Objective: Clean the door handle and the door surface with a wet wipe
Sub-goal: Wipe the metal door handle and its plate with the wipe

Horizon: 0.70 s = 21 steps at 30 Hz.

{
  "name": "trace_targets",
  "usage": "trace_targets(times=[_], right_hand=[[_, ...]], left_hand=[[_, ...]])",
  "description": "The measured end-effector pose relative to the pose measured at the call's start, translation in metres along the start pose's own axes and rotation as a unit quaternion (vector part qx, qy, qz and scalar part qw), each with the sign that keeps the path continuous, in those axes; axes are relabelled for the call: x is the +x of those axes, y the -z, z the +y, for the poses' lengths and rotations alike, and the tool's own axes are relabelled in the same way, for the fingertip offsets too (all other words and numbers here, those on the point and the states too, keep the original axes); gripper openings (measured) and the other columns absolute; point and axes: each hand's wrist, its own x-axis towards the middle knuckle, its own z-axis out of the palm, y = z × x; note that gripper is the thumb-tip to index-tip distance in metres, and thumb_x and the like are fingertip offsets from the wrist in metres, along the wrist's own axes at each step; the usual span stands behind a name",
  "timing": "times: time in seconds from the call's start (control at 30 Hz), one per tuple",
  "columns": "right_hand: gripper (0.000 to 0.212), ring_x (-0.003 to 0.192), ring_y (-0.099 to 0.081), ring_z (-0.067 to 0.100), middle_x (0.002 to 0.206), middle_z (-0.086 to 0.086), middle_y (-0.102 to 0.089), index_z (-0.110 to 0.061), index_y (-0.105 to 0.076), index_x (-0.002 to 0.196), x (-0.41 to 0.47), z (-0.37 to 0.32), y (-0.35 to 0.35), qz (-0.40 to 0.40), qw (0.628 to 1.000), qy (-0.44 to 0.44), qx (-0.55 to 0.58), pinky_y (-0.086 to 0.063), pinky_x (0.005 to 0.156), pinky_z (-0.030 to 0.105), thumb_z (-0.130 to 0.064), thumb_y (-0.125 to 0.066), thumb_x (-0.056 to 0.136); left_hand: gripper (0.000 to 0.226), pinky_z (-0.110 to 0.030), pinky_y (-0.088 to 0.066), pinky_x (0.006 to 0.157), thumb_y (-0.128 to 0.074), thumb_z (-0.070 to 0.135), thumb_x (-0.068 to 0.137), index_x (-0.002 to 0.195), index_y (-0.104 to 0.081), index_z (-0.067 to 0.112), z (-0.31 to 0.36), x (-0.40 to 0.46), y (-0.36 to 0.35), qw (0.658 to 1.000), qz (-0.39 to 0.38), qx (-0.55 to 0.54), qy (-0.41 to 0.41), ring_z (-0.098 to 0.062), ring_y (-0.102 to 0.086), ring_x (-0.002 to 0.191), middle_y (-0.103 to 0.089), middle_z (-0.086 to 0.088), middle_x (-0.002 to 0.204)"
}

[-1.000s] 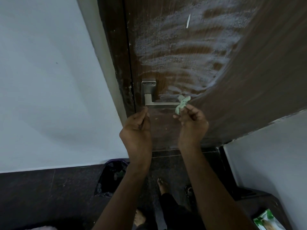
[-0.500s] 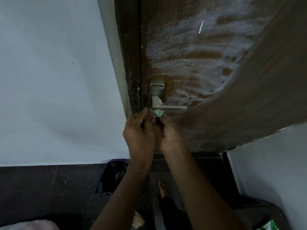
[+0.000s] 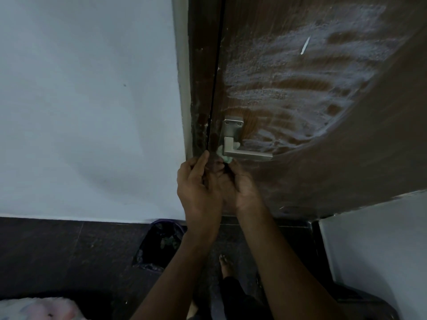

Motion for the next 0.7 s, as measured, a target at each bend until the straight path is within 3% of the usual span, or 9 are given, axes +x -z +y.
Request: trace_targets(times=[0.07, 0.1, 0.17, 0.2, 0.23, 0.3, 0.37, 0.57, 0.7], right_hand=[[0.028, 0.084, -0.063, 0.019, 0.1, 0.015, -0.066, -0.001, -0.056, 0.128, 0.009, -0.005, 0.003, 0.012, 0.999, 0.035, -0.003, -0.055, 0.072, 0.018, -0.002, -0.045, 0.102], [0.024, 0.086, -0.065, 0.02, 0.1, 0.015, -0.068, 0.0, -0.059, 0.123, 0.01, -0.004, 0.004, 0.006, 0.999, 0.037, -0.012, -0.058, 0.074, 0.02, -0.002, -0.046, 0.102], [0.027, 0.099, -0.067, 0.022, 0.106, 0.015, -0.071, 0.0, -0.062, 0.122, 0.005, 0.002, 0.01, -0.027, 0.999, 0.018, -0.034, -0.052, 0.103, 0.027, -0.004, -0.055, 0.096], [0.032, 0.1, -0.068, 0.023, 0.108, 0.015, -0.072, 0.001, -0.063, 0.122, 0.003, 0.004, 0.014, -0.039, 0.998, 0.012, -0.047, -0.049, 0.109, 0.029, -0.005, -0.06, 0.091], [0.031, 0.094, -0.07, 0.022, 0.105, 0.015, -0.074, 0.002, -0.065, 0.12, 0.0, 0.004, 0.016, -0.044, 0.997, 0.015, -0.058, -0.054, 0.103, 0.029, -0.004, -0.061, 0.089], [0.021, 0.073, -0.074, 0.018, 0.092, 0.014, -0.076, 0.002, -0.065, 0.112, -0.001, -0.003, 0.014, -0.028, 0.997, 0.039, -0.066, -0.063, 0.071, 0.025, -0.001, -0.056, 0.095], [0.017, 0.06, -0.072, 0.016, 0.078, 0.012, -0.075, 0.001, -0.063, 0.102, 0.004, -0.012, 0.007, 0.016, 0.995, 0.076, -0.058, -0.058, 0.053, 0.021, 0.001, -0.046, 0.102], [0.019, 0.068, -0.074, 0.015, 0.087, 0.012, -0.076, 0.004, -0.067, 0.111, -0.005, -0.005, 0.01, -0.013, 0.994, 0.028, -0.102, -0.06, 0.058, 0.021, 0.0, -0.057, 0.096], [0.019, 0.063, -0.071, 0.015, 0.085, 0.012, -0.074, 0.001, -0.064, 0.103, -0.002, -0.022, 0.006, 0.022, 0.992, 0.088, -0.093, -0.056, 0.051, 0.021, 0.002, -0.045, 0.102]], left_hand=[[0.038, -0.014, -0.049, 0.09, -0.063, 0.003, 0.092, 0.129, -0.066, 0.013, -0.002, 0.002, 0.001, 1.0, -0.01, 0.007, -0.005, -0.012, -0.06, 0.104, -0.064, -0.002, 0.113], [0.038, -0.013, -0.049, 0.09, -0.063, 0.003, 0.092, 0.129, -0.066, 0.013, -0.004, 0.003, 0.002, 1.0, -0.015, 0.012, -0.005, -0.013, -0.06, 0.104, -0.064, -0.003, 0.113], [0.038, -0.007, -0.045, 0.09, -0.063, 0.004, 0.092, 0.129, -0.066, 0.012, -0.007, 0.004, 0.003, 1.0, -0.018, 0.02, -0.007, -0.014, -0.06, 0.105, -0.064, -0.004, 0.113], [0.038, -0.006, -0.044, 0.09, -0.062, 0.004, 0.092, 0.129, -0.066, 0.011, -0.008, 0.005, 0.003, 1.0, -0.017, 0.022, -0.006, -0.014, -0.06, 0.105, -0.065, -0.005, 0.113], [0.038, -0.009, -0.045, 0.091, -0.062, 0.004, 0.092, 0.129, -0.066, 0.011, -0.009, 0.005, 0.003, 1.0, -0.016, 0.025, -0.005, -0.016, -0.06, 0.106, -0.065, -0.005, 0.114], [0.038, -0.016, -0.047, 0.092, -0.062, 0.002, 0.092, 0.129, -0.066, 0.011, -0.011, 0.006, 0.002, 0.999, -0.018, 0.033, -0.002, -0.018, -0.061, 0.106, -0.065, -0.004, 0.114], [0.041, -0.018, -0.048, 0.093, -0.06, -0.002, 0.091, 0.129, -0.066, 0.011, -0.012, 0.007, 0.0, 0.999, -0.023, 0.04, -0.002, -0.018, -0.061, 0.105, -0.065, -0.004, 0.113], [0.037, -0.026, -0.05, 0.094, -0.063, 0.003, 0.093, 0.128, -0.067, 0.014, -0.013, 0.007, -0.007, 0.999, -0.024, 0.015, 0.026, -0.016, -0.062, 0.106, -0.066, -0.004, 0.114], [0.04, -0.021, -0.049, 0.094, -0.062, -0.004, 0.091, 0.127, -0.068, 0.011, -0.014, 0.003, -0.008, 0.999, -0.024, 0.025, 0.008, -0.014, -0.062, 0.104, -0.067, -0.004, 0.114]])
